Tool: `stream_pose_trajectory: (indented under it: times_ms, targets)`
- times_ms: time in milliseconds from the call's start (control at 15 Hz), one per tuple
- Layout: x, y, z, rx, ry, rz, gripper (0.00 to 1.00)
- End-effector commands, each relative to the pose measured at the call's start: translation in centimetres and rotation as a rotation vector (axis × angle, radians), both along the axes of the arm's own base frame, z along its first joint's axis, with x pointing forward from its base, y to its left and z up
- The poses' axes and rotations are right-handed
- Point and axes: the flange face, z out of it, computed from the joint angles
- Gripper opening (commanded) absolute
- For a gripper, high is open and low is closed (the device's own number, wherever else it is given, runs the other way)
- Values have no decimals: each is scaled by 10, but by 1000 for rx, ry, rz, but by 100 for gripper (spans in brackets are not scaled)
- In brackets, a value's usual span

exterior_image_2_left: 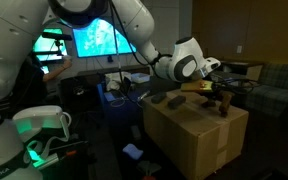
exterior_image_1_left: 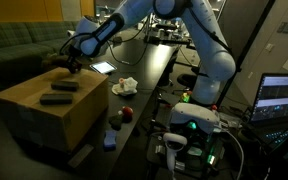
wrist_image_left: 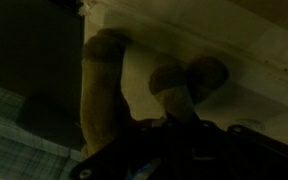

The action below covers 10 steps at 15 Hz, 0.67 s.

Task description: Place the plastic and the towel from the box onto the table. Move the brown and red toys onto the box. Transfer the black object on the right of the box to the table. Put the blue object from the table onto the box. Pick up the black object from the box and position it on the table. Lastly, take the black object from the left side of the table and place it on the box.

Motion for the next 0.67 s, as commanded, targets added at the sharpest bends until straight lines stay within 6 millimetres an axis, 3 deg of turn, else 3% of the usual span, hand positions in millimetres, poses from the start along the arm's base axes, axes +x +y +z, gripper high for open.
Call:
stream_pose_trajectory:
  times_ms: [0, 333, 400, 467, 600]
  targets:
    - [14, 13, -6, -9, -14, 73, 3]
    - [9, 21, -12, -7, 7, 138, 4]
    - [8, 19, -9, -4, 9, 150, 39]
    - [7, 18, -6, 0, 13, 163, 40]
    - [3, 13, 0, 7, 24, 182, 54]
